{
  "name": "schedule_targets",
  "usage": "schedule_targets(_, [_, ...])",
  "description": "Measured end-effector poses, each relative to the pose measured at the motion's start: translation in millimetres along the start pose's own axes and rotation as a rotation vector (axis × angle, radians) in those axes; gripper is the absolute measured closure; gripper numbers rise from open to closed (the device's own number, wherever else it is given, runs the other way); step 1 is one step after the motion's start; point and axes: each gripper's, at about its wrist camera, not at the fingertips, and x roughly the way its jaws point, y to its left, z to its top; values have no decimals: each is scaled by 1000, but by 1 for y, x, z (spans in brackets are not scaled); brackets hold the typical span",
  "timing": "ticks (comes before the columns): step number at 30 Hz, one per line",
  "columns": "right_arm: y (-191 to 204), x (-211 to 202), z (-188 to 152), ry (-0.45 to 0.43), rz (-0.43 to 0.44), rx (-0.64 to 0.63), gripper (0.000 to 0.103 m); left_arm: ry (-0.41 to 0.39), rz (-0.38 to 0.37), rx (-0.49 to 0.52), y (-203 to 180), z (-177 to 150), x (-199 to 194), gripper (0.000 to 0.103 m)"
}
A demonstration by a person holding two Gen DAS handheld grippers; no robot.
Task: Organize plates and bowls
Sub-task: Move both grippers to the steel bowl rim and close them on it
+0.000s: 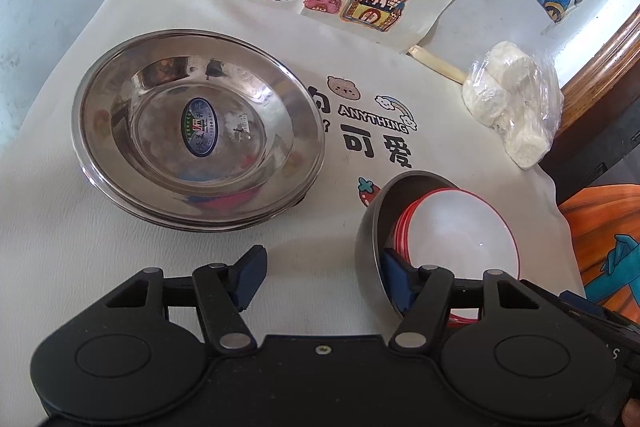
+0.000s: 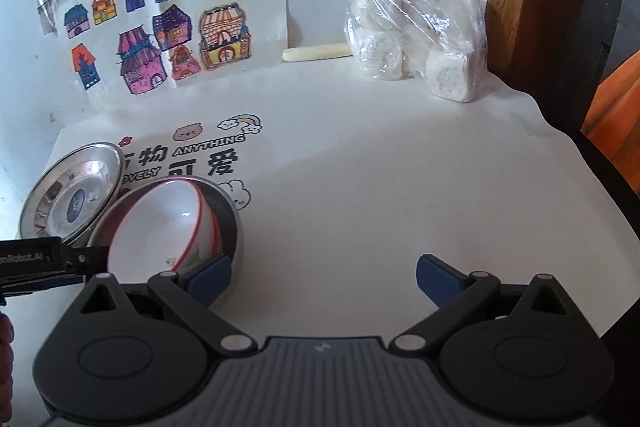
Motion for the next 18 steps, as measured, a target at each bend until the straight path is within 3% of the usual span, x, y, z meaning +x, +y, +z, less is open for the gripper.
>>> schedule_targets(14, [13,23,-2,44,-9,-7,3,-33,36,48,-6,-1,4,39])
schedule_targets(18, [12,25,-5,35,14,6,12,-43,45,63,-9,-2,4,42])
